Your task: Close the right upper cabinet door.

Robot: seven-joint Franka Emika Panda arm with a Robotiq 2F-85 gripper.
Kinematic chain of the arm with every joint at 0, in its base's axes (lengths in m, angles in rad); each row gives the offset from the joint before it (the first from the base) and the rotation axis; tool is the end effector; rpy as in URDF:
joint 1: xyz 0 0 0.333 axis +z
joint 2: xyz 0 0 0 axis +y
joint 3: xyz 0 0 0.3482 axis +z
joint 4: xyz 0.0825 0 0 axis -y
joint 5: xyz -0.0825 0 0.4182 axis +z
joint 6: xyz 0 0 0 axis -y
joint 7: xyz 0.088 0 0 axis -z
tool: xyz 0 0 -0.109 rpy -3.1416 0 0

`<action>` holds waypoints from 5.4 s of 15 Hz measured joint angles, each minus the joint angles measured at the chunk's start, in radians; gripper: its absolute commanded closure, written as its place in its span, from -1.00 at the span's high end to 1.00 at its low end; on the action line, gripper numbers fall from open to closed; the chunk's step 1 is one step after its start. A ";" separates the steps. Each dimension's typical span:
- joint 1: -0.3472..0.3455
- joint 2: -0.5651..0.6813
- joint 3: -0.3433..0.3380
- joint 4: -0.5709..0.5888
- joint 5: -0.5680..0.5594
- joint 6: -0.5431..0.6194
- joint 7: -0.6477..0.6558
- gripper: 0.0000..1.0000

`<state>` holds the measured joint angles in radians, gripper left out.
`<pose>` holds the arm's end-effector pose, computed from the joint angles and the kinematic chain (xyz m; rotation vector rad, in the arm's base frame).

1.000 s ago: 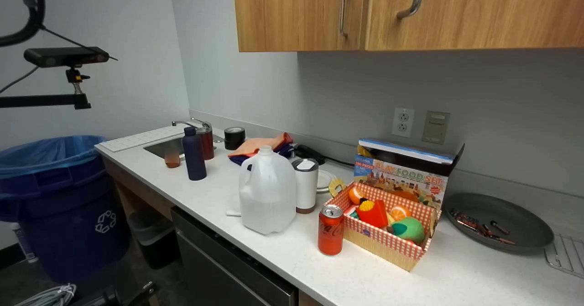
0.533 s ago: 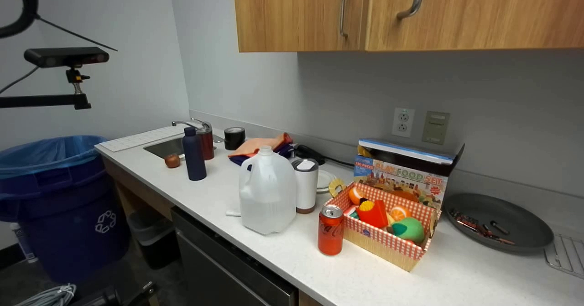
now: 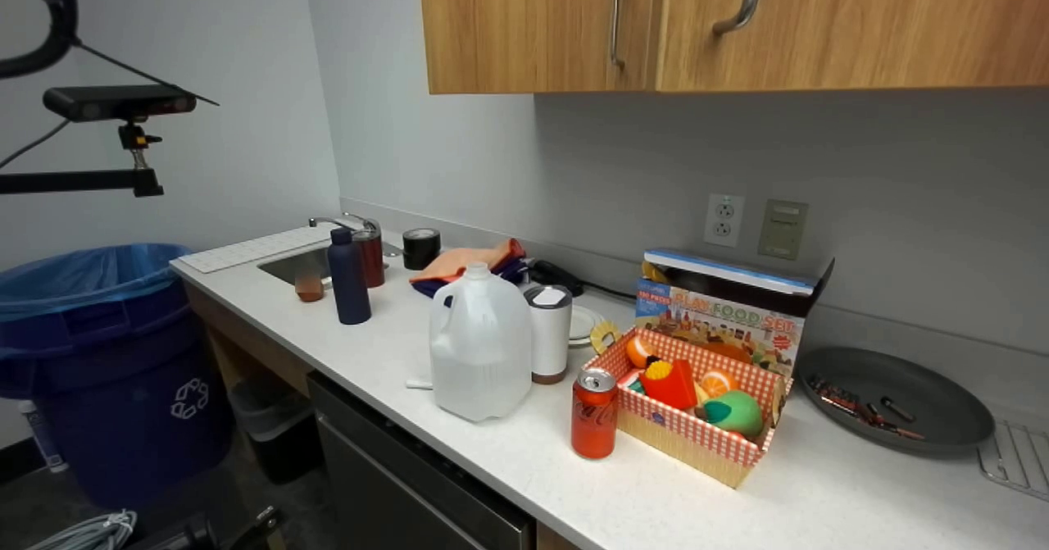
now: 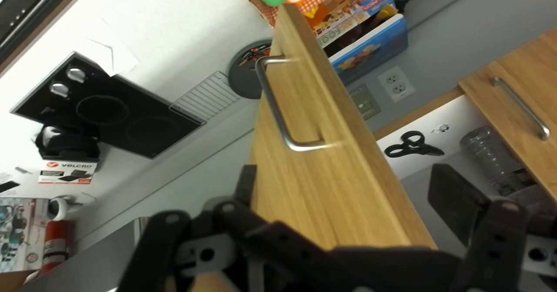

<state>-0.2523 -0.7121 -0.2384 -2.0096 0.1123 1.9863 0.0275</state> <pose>0.2979 -0.2115 0.8053 -2.7351 0.7360 -1.0546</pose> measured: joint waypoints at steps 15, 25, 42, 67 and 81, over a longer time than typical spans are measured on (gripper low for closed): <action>-0.088 0.010 0.076 -0.001 -0.146 0.072 0.278 1.00; -0.107 0.013 0.088 -0.004 -0.151 0.082 0.313 1.00; -0.045 0.015 0.051 -0.063 -0.021 0.246 0.292 1.00; 0.363 0.045 -0.181 -0.465 0.552 0.724 -0.060 1.00; 0.424 0.078 -0.132 -0.513 0.709 0.808 -0.129 1.00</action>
<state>0.1720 -0.6341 -0.3702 -2.5228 0.8212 2.7940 -0.1011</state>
